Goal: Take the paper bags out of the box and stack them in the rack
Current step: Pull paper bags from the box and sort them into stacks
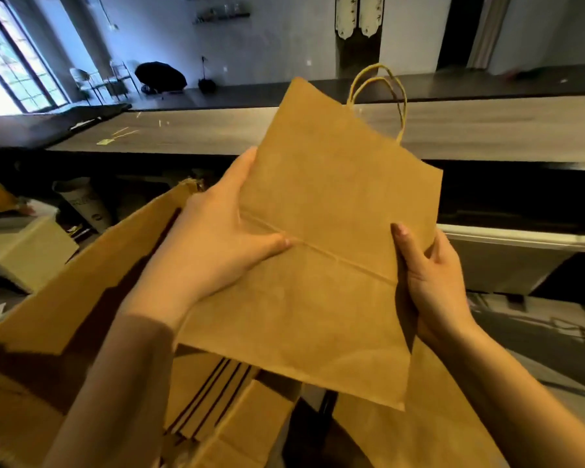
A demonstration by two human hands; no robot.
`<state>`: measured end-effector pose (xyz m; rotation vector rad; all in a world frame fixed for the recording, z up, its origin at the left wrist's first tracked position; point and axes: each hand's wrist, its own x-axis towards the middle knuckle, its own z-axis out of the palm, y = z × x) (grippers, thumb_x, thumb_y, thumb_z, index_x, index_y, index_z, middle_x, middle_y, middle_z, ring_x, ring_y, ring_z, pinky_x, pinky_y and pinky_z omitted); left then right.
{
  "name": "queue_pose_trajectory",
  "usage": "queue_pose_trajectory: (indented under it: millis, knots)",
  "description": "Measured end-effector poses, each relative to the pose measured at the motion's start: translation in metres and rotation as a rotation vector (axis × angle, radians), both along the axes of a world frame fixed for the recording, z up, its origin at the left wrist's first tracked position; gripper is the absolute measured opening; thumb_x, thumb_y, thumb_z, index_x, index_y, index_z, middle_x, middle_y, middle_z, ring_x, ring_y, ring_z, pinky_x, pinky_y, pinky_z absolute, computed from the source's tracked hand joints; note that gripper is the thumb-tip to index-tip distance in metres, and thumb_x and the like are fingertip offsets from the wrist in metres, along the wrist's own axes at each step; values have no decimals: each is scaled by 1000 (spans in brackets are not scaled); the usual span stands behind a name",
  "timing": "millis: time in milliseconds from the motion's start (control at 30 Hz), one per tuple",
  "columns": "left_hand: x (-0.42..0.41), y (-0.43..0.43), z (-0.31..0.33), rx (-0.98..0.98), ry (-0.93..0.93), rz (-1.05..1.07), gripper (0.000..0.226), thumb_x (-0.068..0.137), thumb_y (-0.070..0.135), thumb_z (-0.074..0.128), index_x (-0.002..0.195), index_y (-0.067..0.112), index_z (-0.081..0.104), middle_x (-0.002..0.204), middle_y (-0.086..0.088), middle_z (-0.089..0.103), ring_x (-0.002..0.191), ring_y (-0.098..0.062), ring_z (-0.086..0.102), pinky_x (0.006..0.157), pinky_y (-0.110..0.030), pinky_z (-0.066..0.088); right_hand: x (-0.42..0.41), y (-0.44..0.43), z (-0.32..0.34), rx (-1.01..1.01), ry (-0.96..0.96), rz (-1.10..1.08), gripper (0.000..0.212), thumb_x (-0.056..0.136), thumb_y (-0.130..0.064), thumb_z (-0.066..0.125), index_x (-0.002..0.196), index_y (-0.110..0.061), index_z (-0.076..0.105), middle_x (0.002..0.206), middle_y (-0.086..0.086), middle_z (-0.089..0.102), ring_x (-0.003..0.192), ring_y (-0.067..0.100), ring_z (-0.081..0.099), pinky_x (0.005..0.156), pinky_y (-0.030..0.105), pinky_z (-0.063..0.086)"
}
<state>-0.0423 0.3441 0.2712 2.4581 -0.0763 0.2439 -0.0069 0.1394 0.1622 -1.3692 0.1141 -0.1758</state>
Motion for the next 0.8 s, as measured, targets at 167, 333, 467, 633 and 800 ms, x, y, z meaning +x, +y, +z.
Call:
queue_pose_trajectory:
  millis: [167,333,467,633,800]
  knots:
    - [-6,-61,-40,39,72,-109,101,79,28,73,138,62,-1,134,6,54,117,-20,55,98,-44,46,-9,-53,-40,-286,2,-234,48,88,-37,61,126,-21,38,98,-19,48,85,-4,52,63,3,41]
    - [-11,-94,-122,12,223,-87,103,83,26,70,136,63,-11,127,-5,58,109,-24,58,89,-45,52,-30,-98,-86,-478,98,-358,74,78,-37,73,138,-18,34,128,-1,51,113,12,50,89,19,39]
    - [-20,-118,-189,-54,383,-47,103,84,19,68,133,64,-11,135,5,51,116,-18,54,93,-41,50,-49,-125,-134,-568,232,-276,90,72,-36,79,145,-24,27,135,9,52,121,27,52,94,33,42]
    - [-28,-133,-246,83,574,48,89,87,18,63,148,41,3,126,-2,57,110,-22,56,89,-40,51,-74,-136,-185,-744,370,-51,116,69,-33,82,152,-20,2,150,11,31,137,28,30,110,39,28]
    - [-39,-147,-267,90,641,145,71,93,18,54,150,26,13,156,-5,15,142,-22,20,111,-34,25,-84,-142,-208,-865,441,147,111,77,-35,75,151,-14,-5,159,11,-3,147,25,0,117,37,11]
